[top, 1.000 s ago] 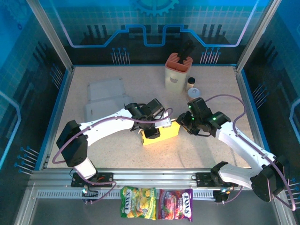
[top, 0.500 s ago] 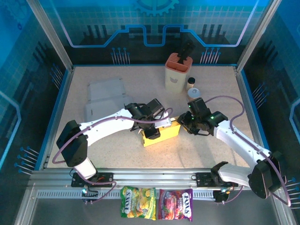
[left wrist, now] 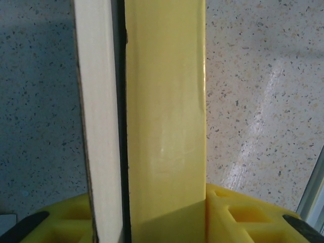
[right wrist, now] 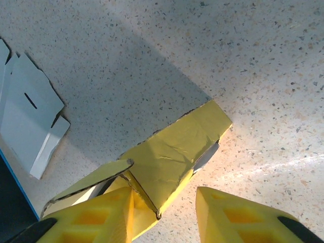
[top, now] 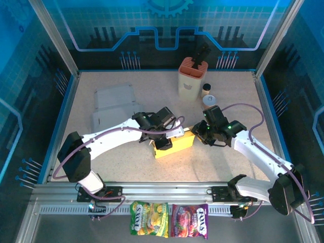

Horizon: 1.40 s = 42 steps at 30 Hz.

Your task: Fold the paper box

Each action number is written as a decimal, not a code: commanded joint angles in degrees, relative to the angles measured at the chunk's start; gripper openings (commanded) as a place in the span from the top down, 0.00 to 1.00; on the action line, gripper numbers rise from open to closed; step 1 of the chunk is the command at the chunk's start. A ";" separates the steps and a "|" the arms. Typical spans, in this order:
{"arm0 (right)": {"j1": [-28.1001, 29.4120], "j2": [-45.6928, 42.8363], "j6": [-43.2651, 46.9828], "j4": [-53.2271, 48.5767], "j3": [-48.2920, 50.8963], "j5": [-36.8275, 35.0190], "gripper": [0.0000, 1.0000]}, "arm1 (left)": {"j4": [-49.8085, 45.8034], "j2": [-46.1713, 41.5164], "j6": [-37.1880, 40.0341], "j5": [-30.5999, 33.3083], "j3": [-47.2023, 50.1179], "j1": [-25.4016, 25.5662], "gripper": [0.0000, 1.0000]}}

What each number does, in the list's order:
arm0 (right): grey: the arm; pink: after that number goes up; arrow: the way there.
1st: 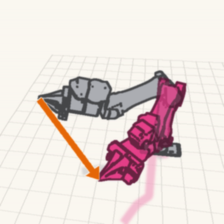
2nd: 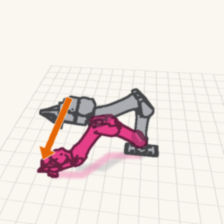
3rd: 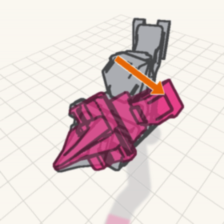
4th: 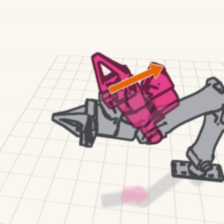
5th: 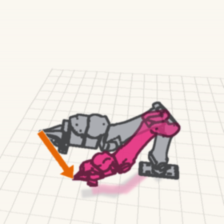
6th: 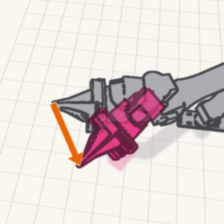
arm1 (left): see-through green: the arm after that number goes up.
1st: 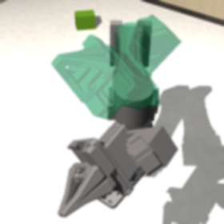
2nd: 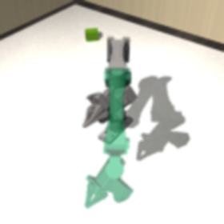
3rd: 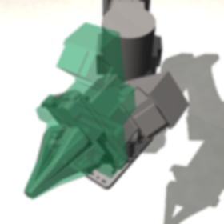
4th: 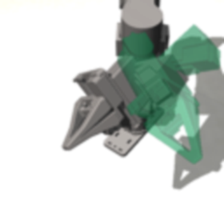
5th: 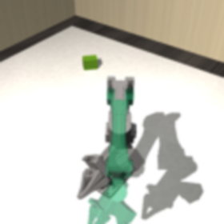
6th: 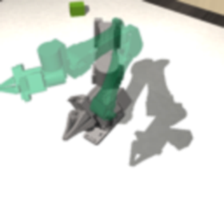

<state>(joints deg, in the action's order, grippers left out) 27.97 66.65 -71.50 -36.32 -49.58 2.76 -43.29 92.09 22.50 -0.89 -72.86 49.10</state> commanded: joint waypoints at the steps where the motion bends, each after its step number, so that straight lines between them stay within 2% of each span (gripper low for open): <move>1: 0.06 0.45 1.02 -5.60 -0.17 -0.92 0.63 | 0.27 -3.23 -1.75 1.48 1.34 0.38 0.61; 13: 1.36 1.18 0.30 -4.88 -0.45 -1.26 0.63 | 2.12 -9.99 -6.25 2.51 4.72 0.05 0.55; 25: 1.65 1.74 0.13 -4.25 -0.50 -0.92 0.62 | 0.46 -16.58 -7.55 4.82 10.01 -2.28 0.61; 28: 1.73 1.78 0.03 -4.14 -0.51 -0.85 0.62 | 0.93 -16.19 -7.28 4.18 9.69 -2.67 0.62; 34: 1.74 1.81 0.05 -4.20 -0.49 -0.92 0.62 | 0.13 -14.84 -7.07 3.13 10.00 -2.86 0.69; 42: 1.74 1.78 -0.15 -4.22 -0.51 -1.02 0.61 | -0.86 -15.01 -7.29 -0.09 11.98 -2.84 0.71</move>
<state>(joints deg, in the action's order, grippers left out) 28.86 67.16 -71.55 -36.45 -50.02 1.96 -41.91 76.93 16.36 1.58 -62.35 46.59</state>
